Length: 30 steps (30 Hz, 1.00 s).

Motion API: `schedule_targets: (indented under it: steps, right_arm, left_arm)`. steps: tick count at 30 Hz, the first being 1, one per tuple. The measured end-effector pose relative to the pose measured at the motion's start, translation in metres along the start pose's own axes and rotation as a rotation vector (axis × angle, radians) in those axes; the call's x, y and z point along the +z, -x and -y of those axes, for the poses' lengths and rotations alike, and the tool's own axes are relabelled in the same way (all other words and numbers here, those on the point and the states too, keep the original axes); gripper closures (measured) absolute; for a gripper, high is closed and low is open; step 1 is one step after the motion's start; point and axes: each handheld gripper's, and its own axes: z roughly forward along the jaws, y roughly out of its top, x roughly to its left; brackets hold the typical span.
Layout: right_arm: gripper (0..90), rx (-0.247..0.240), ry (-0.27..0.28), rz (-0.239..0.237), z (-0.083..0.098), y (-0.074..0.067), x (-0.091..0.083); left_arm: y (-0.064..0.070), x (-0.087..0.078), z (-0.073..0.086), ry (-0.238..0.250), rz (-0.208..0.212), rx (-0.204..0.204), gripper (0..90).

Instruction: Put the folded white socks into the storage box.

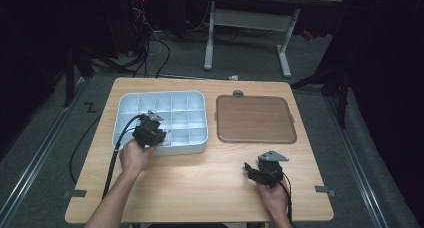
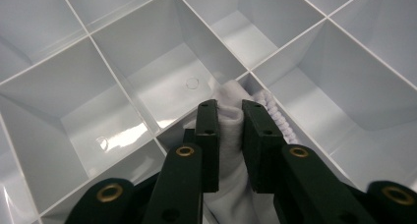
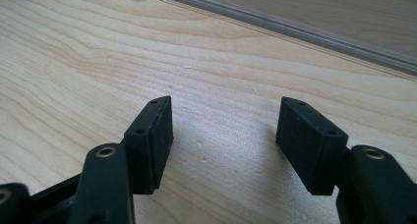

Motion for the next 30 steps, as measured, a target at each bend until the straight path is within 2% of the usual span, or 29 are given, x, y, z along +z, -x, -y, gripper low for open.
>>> schedule_targets:
  steps: [8, 14, 19, 23, 30]
  right_arm:
    - [39.3, 0.0, 0.0, 0.0, 0.0, 0.0, 0.0]
    - [39.3, 0.001, 0.0, 0.0, 0.0, 0.0, 0.0]
    - [39.3, 0.001, 0.0, 0.0, 0.0, 0.0, 0.0]
    - [39.3, 0.001, 0.0, 0.0, 0.0, 0.0, 0.0]
    - [39.3, 0.001, 0.0, 0.0, 0.0, 0.0, 0.0]
  left_arm:
    - [-0.001, 0.004, 0.001, -0.021, -0.006, -0.012, 78.3]
    - [-0.004, 0.005, 0.0, -0.036, -0.003, -0.043, 76.7]
    - [-0.007, 0.003, 0.0, -0.033, 0.0, -0.042, 71.2]
    - [-0.012, -0.001, 0.0, -0.021, 0.021, -0.081, 69.2]
    - [-0.011, -0.007, -0.003, -0.01, 0.04, -0.101, 61.0]
